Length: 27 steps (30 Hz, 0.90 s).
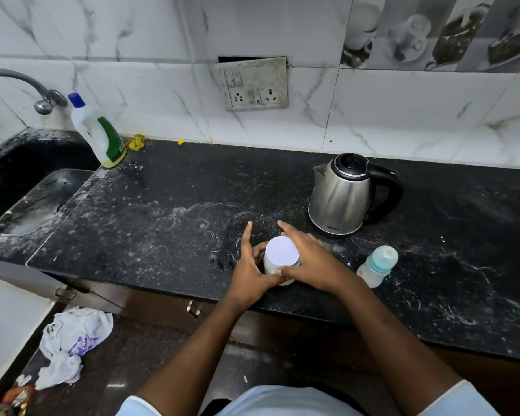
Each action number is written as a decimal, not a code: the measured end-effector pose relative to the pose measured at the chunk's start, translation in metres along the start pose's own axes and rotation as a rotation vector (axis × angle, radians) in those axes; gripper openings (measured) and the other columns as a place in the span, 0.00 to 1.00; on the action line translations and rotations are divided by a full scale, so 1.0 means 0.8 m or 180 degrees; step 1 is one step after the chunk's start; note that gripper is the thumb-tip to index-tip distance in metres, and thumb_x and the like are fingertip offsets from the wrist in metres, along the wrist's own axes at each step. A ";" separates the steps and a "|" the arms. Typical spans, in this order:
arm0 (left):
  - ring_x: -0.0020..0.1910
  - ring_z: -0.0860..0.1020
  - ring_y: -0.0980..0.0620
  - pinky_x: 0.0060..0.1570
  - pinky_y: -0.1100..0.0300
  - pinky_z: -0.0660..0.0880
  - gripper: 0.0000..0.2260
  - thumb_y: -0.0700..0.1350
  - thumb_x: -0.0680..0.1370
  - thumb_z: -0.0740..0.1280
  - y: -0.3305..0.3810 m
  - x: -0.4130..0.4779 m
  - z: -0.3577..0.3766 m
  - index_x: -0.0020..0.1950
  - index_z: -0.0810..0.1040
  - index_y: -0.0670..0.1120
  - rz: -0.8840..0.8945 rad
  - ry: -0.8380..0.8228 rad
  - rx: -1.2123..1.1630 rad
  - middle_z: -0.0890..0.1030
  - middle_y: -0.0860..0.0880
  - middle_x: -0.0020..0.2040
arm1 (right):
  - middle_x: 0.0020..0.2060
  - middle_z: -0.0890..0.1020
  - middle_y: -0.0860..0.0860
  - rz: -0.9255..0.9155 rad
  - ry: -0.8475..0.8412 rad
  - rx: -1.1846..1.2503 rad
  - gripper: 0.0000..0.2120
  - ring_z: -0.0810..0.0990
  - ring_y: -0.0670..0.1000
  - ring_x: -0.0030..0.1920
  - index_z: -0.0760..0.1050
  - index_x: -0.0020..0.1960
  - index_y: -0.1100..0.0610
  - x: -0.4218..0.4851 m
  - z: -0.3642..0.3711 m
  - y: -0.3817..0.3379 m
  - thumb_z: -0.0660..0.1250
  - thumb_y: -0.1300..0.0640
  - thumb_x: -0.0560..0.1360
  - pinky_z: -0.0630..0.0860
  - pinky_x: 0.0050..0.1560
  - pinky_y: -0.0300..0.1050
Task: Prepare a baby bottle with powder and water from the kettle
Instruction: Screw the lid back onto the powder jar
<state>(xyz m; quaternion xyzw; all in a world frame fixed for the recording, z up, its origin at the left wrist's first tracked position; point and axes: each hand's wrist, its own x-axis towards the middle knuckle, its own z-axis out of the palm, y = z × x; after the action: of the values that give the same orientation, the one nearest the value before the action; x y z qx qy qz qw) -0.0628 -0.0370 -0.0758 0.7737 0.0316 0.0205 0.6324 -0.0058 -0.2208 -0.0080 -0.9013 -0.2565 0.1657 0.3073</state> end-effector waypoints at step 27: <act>0.66 0.82 0.47 0.70 0.41 0.77 0.34 0.40 0.68 0.85 -0.024 -0.003 0.013 0.72 0.79 0.50 -0.0264 0.0204 -0.0265 0.85 0.50 0.65 | 0.45 0.81 0.52 0.0481 0.0001 -0.1401 0.27 0.80 0.56 0.48 0.78 0.48 0.54 -0.010 -0.028 -0.024 0.61 0.30 0.77 0.74 0.45 0.52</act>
<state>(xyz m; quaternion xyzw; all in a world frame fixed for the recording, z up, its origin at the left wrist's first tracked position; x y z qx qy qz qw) -0.0651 -0.0434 -0.0963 0.7437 0.0830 0.0203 0.6630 -0.0092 -0.2230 0.0226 -0.9633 -0.2182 0.1281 0.0901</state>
